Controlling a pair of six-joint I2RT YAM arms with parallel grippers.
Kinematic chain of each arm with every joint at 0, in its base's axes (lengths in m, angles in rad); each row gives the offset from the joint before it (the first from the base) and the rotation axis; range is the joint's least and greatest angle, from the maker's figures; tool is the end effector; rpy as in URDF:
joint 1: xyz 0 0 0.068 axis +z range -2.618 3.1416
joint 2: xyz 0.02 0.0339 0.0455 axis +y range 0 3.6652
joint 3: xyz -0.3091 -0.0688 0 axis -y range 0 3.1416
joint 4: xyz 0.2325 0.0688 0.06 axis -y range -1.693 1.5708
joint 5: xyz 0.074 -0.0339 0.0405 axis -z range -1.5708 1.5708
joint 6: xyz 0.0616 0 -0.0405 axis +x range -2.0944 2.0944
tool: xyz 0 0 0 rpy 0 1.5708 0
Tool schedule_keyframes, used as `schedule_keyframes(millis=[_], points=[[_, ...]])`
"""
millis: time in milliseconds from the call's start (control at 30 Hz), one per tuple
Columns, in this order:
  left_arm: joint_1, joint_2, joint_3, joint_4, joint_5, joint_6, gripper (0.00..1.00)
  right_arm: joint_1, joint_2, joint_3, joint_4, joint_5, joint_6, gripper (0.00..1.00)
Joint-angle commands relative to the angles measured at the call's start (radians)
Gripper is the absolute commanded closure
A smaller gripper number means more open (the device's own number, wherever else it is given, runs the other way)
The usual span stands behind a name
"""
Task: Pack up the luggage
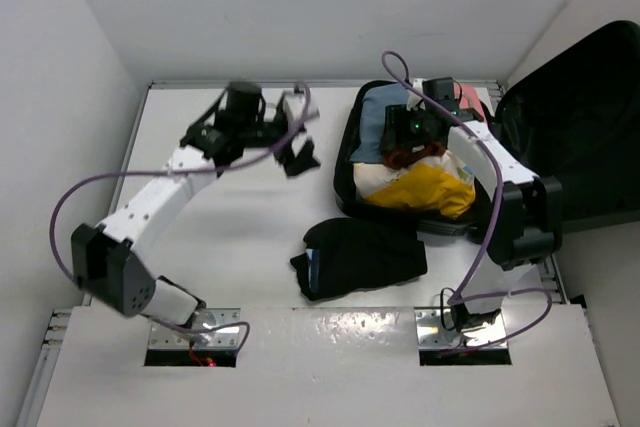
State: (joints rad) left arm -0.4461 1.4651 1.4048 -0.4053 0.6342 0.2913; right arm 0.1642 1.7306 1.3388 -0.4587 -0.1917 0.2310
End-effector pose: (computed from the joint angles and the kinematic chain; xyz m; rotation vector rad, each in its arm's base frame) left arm 0.2852 -0.1768 0.4113 1.0851 1.6990 -0.7407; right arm 0.3884 0.0763 0.2843 -0.0068 2.4424 0.4105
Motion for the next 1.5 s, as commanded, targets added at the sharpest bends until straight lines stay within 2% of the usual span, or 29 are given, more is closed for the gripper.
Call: schedule_keyframes(millis=[0, 67, 133, 300, 467, 567, 767, 1100, 1167, 1233, 1267, 1333, 1367, 1467], points=[[-0.104, -0.13, -0.2, -0.123, -0.029, 0.313, 0.0, -0.031, -0.116, 0.04, -0.089, -0.121, 0.028, 0.17], [-0.144, -0.184, -0.328, -0.06, -0.039, 0.313, 0.0, -0.035, -0.181, 0.112, -0.098, -0.214, 0.047, 0.12], [-0.218, -0.213, -0.401, -0.014, -0.085, 0.289, 0.0, -0.028, -0.25, 0.14, -0.095, -0.255, 0.047, 0.0], [-0.394, -0.177, -0.469, 0.132, -0.189, 0.22, 0.0, -0.037, -0.368, 0.258, -0.225, -0.255, -0.001, 0.0], [-0.609, -0.086, -0.494, 0.269, -0.307, 0.097, 0.0, -0.1, -0.532, 0.134, -0.307, -0.203, -0.062, 0.0], [-0.676, -0.033, -0.484, 0.329, -0.33, 0.051, 0.0, -0.158, -0.612, 0.045, -0.331, -0.196, -0.096, 0.0], [-0.689, 0.173, -0.417, 0.355, -0.375, -0.021, 0.0, -0.233, -0.683, 0.003, -0.366, -0.204, -0.067, 0.0], [-0.698, 0.388, -0.392, 0.387, -0.386, 0.019, 0.0, -0.285, -0.717, 0.02, -0.409, -0.204, -0.094, 0.0], [-0.689, 0.408, -0.374, 0.349, -0.369, 0.019, 0.13, -0.299, -0.718, 0.023, -0.411, -0.21, -0.111, 0.0], [-0.659, 0.419, -0.333, 0.303, -0.285, 0.052, 0.27, -0.304, -0.721, 0.023, -0.411, -0.213, -0.116, 0.06], [-0.649, 0.41, -0.322, 0.26, -0.256, 0.072, 0.41, -0.31, -0.723, 0.022, -0.405, -0.213, -0.125, 0.08], [-0.626, 0.346, -0.311, 0.232, -0.214, 0.124, 0.57, -0.319, -0.723, 0.017, -0.397, -0.219, -0.122, 0.14], [-0.626, 0.316, -0.311, 0.223, -0.202, 0.146, 0.7, -0.324, -0.723, 0.007, -0.384, -0.219, -0.113, 0.14], [-0.582, 0.213, -0.271, 0.186, -0.183, 0.219, 0.9, -0.334, -0.744, -0.039, -0.327, -0.221, -0.076, 0.16]])
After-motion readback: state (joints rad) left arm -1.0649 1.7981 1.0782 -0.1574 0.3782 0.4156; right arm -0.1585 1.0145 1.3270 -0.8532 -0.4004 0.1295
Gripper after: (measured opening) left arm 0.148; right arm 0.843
